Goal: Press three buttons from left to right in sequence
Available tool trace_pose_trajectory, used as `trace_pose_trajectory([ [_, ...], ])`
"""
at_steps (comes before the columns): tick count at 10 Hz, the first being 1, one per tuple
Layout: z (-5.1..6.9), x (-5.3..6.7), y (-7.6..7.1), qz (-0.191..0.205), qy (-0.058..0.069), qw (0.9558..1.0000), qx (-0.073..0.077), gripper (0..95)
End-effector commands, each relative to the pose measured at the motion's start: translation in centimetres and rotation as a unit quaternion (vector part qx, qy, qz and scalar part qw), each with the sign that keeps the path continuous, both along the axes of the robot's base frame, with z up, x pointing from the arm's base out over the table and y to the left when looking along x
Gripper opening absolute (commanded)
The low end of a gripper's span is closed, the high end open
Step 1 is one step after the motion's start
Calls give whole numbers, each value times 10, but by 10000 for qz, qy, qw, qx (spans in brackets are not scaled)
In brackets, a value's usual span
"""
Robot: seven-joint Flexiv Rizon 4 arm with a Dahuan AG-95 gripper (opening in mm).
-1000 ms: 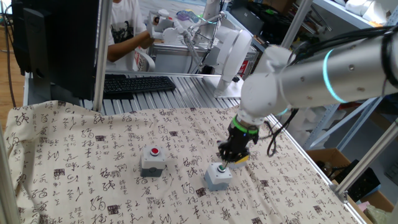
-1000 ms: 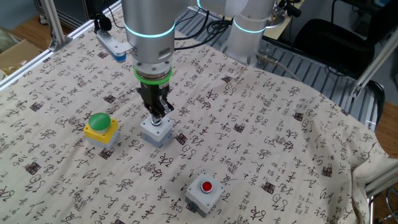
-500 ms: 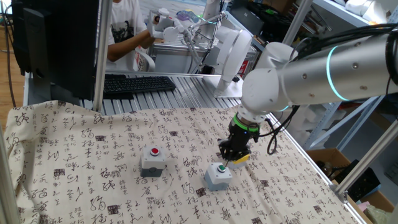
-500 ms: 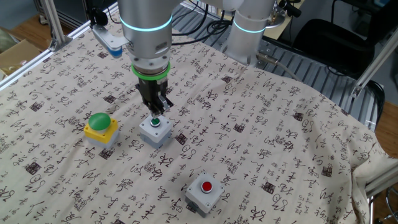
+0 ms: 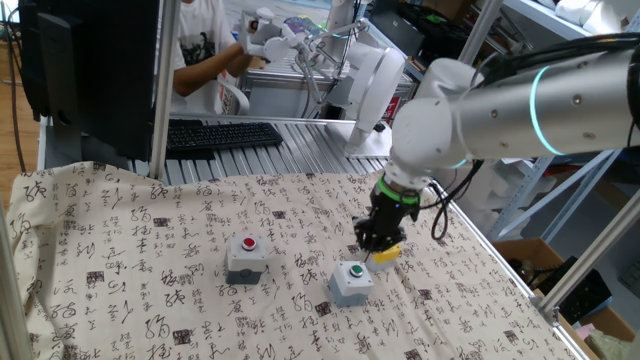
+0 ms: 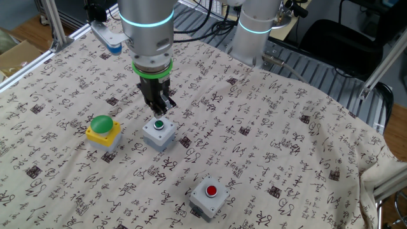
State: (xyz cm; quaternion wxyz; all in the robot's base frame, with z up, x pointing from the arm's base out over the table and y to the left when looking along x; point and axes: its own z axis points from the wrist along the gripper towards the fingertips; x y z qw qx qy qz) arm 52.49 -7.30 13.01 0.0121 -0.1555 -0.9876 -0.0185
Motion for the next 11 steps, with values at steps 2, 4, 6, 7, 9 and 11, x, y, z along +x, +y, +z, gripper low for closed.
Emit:
trace_pose_trajectory([
  [2,8,-5,-7,6,44,10000,-89,0],
  [4,12,-8,-13,30,63,9999,-110,0],
  [6,12,-8,-15,41,77,9999,-135,0],
  [7,12,-8,-15,42,84,9999,-136,0],
  [9,9,-5,-21,68,102,9999,-121,0],
  [11,9,-5,-27,81,87,9999,-124,0],
])
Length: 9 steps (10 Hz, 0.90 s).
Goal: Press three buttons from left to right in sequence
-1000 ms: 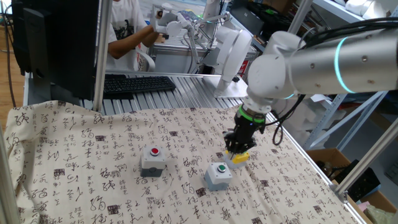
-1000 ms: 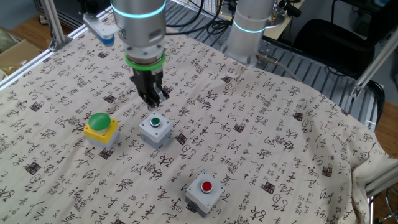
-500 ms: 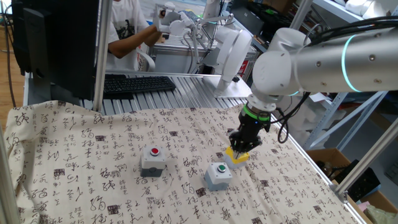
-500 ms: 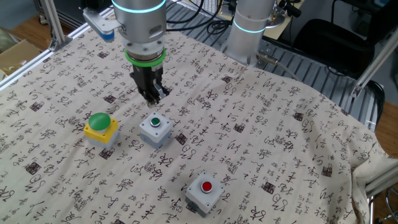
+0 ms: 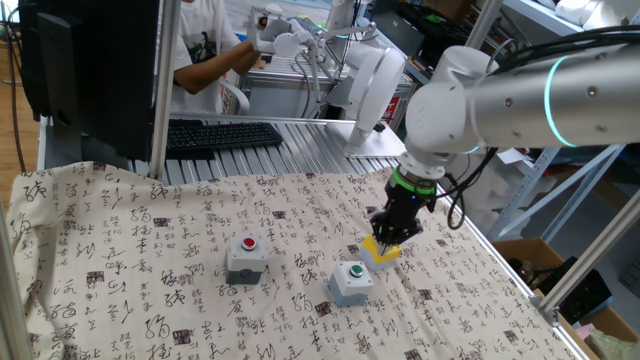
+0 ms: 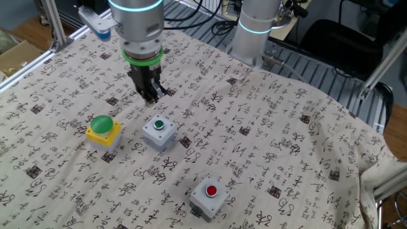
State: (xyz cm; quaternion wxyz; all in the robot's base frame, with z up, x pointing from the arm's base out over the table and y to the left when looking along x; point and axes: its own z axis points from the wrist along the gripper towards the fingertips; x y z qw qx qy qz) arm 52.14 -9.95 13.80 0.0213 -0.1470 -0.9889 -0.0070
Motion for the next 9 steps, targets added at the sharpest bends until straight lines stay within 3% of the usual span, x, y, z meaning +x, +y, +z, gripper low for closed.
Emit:
trace_pose_trajectory([
  [1,1,-1,0,0,-7,10000,-31,0],
  [4,2,0,12,-40,-4,10000,7,0],
  [9,10,14,74,-236,96,9997,-40,0],
])
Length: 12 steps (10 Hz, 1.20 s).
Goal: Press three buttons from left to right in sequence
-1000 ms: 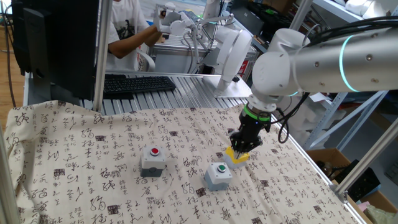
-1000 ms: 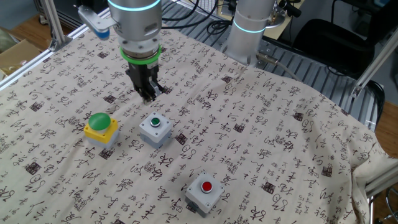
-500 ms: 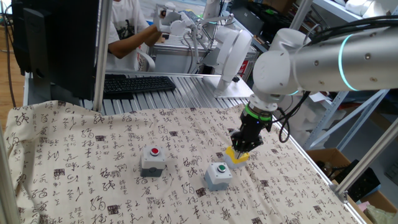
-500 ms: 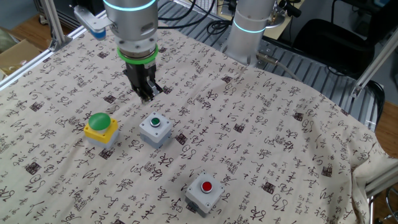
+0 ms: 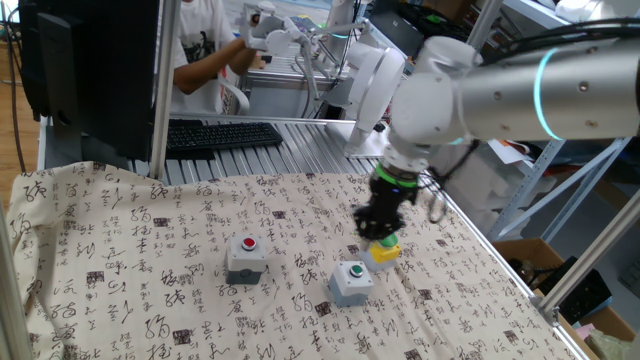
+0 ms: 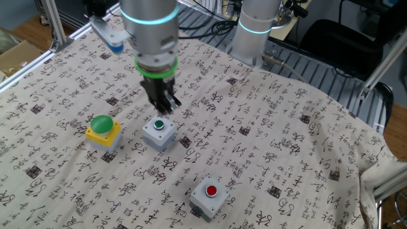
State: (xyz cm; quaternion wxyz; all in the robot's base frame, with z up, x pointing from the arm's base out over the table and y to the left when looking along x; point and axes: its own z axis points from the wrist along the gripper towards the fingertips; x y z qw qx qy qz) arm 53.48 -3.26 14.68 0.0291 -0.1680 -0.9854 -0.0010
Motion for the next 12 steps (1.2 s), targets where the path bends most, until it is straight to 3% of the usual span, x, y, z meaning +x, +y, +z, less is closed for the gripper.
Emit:
trace_pose_trajectory([
  [1,0,5,20,-53,8,10000,14,0],
  [6,-3,23,68,-233,28,9997,52,0],
  [8,-9,28,71,-290,-9,9995,155,0],
  [12,-11,29,73,-331,-17,9993,191,0],
])
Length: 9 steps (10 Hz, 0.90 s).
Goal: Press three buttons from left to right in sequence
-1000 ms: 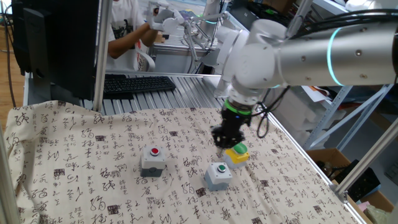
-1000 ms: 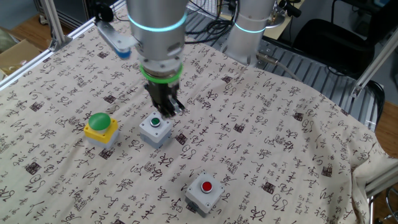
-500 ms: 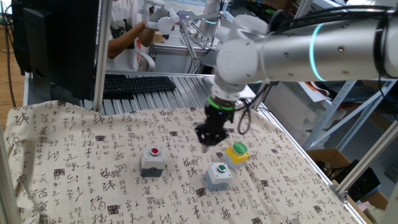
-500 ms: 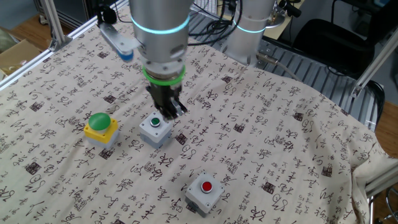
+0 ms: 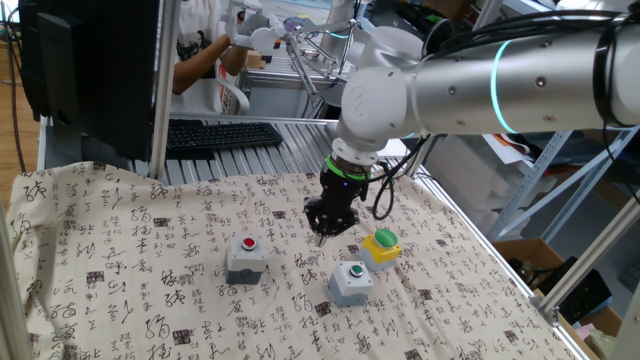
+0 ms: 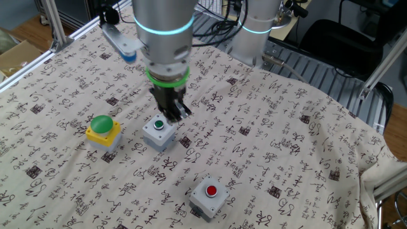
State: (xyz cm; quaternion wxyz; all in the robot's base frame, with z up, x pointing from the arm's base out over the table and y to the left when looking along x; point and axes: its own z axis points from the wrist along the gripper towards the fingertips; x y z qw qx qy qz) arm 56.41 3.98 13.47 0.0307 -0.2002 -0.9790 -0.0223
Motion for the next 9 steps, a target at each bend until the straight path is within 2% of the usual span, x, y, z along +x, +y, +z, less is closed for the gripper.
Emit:
trace_pose_trajectory([
  [1,0,0,0,2,4,10000,-30,0],
  [9,-2,-4,1,36,38,9999,-104,0],
])
